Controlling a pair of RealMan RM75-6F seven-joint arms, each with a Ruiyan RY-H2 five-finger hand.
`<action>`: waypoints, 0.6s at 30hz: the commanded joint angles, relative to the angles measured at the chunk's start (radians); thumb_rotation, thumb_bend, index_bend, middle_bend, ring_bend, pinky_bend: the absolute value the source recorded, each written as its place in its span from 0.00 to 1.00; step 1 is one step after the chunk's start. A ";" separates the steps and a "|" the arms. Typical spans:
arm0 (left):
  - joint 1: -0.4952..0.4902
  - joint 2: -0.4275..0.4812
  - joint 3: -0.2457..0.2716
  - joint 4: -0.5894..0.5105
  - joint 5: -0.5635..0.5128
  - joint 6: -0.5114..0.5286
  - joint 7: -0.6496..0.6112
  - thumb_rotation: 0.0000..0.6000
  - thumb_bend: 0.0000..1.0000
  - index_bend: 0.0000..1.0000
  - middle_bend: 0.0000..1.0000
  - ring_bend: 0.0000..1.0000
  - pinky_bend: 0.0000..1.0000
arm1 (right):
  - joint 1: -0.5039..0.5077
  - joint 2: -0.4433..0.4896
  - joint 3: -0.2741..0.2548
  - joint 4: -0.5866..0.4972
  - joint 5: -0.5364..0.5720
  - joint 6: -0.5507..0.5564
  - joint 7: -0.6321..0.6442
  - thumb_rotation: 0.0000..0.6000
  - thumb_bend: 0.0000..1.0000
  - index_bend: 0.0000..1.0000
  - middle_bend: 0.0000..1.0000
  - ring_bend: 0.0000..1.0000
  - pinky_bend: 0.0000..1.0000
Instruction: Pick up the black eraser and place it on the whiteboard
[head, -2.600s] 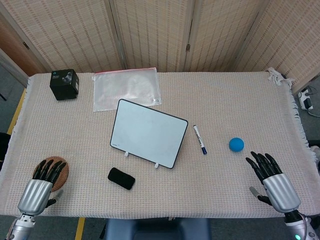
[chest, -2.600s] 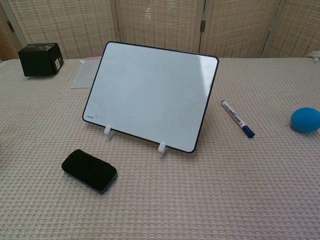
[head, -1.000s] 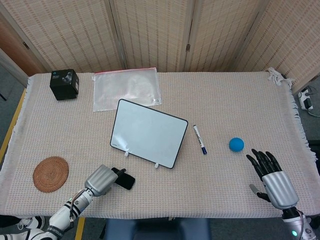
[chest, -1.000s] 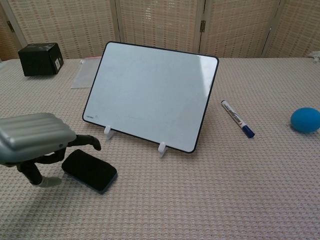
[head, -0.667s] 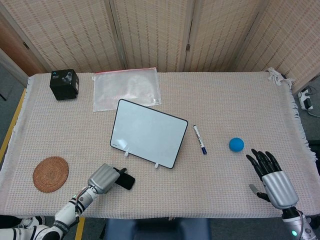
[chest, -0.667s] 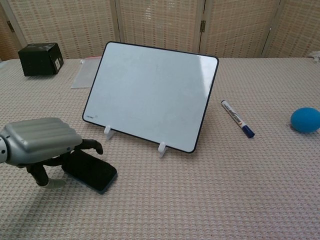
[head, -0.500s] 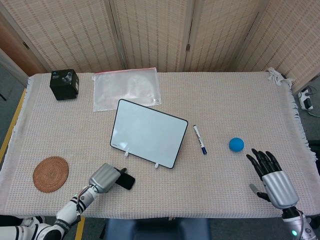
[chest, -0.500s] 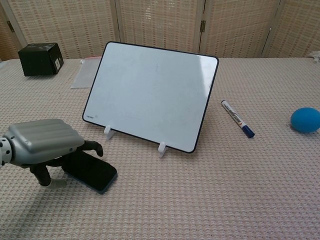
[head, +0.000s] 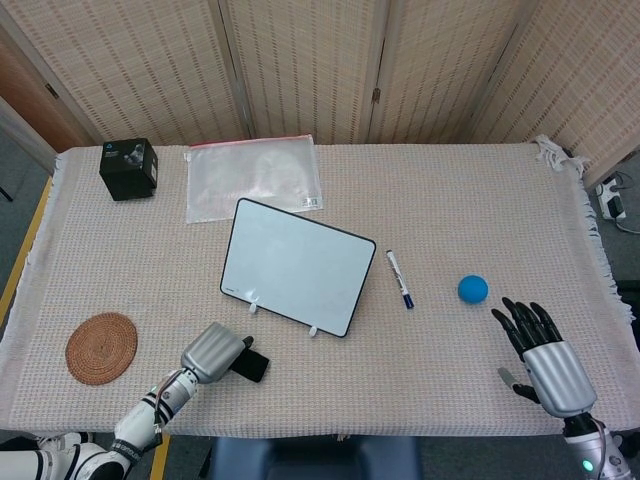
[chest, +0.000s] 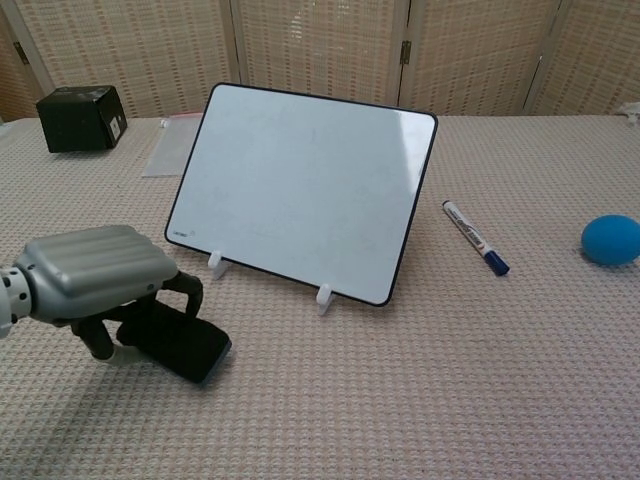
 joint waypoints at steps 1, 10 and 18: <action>0.039 -0.037 -0.006 0.046 0.136 0.122 -0.095 1.00 0.32 0.62 1.00 0.99 1.00 | 0.000 0.001 -0.002 -0.001 -0.003 0.000 0.002 1.00 0.29 0.00 0.00 0.00 0.04; 0.073 -0.215 -0.080 0.239 0.341 0.367 -0.191 1.00 0.32 0.59 1.00 1.00 1.00 | -0.008 0.016 -0.013 -0.009 -0.024 0.021 0.025 1.00 0.29 0.00 0.00 0.00 0.04; 0.016 -0.417 -0.185 0.422 0.373 0.426 -0.162 1.00 0.32 0.57 1.00 1.00 1.00 | -0.018 0.031 -0.019 -0.013 -0.044 0.050 0.048 1.00 0.29 0.00 0.00 0.00 0.04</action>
